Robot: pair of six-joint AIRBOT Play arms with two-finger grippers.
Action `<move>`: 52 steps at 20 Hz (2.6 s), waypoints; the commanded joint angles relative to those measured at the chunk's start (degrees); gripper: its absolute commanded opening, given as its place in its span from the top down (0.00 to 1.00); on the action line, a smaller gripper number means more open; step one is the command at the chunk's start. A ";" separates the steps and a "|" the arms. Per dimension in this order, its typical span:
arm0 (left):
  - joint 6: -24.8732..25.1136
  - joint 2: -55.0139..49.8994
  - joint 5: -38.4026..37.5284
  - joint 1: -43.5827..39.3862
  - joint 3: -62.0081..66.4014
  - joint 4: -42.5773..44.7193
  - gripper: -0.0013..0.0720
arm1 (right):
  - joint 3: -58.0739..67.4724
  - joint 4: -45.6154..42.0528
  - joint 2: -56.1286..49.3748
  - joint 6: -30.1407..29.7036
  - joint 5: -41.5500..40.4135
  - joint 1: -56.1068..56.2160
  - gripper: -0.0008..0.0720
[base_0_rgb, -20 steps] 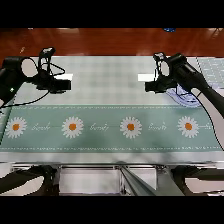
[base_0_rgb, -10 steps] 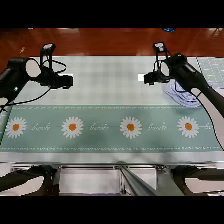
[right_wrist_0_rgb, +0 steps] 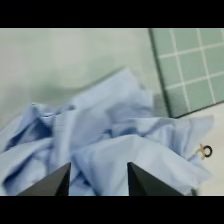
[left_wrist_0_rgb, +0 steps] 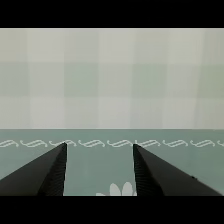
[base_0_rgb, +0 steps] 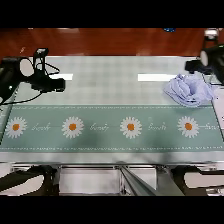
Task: Fold the shirts.
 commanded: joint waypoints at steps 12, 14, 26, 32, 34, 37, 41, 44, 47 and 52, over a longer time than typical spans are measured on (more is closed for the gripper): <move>-0.46 -0.35 2.95 -1.68 -0.02 -3.37 0.29 | 0.28 23.41 -15.19 -7.61 -0.07 -14.58 0.49; -0.42 -0.35 2.29 -1.66 0.00 -3.32 0.29 | 0.31 23.58 -14.34 -9.18 0.13 -14.27 0.95; 7.19 26.40 6.67 3.56 -20.37 -15.78 0.29 | 24.46 33.11 10.58 -27.04 -1.09 -8.15 0.95; 8.48 29.46 8.22 3.58 -22.16 -15.56 0.29 | 30.58 32.76 22.14 -27.65 -1.07 8.15 0.95; 9.51 29.46 8.92 4.72 -21.70 -15.65 0.29 | 30.58 32.59 24.74 -27.58 0.28 13.18 0.95; 9.53 29.51 6.99 7.93 -21.22 -16.28 0.29 | 30.56 33.53 26.10 -27.58 3.76 21.92 0.95; 9.57 29.53 5.97 10.49 -21.22 -17.53 0.29 | 30.49 36.28 21.35 -26.91 11.96 33.59 0.95; 10.49 29.53 5.84 12.41 -20.87 -17.46 0.29 | 30.49 36.28 11.82 -26.77 17.09 43.87 0.95; 11.19 29.70 3.89 16.76 -20.20 -17.49 0.29 | 30.49 36.76 0.35 -25.77 17.11 51.54 0.95; 11.89 29.83 2.45 21.53 -20.24 -17.44 0.29 | 30.49 40.28 -15.76 -21.70 16.13 57.24 0.95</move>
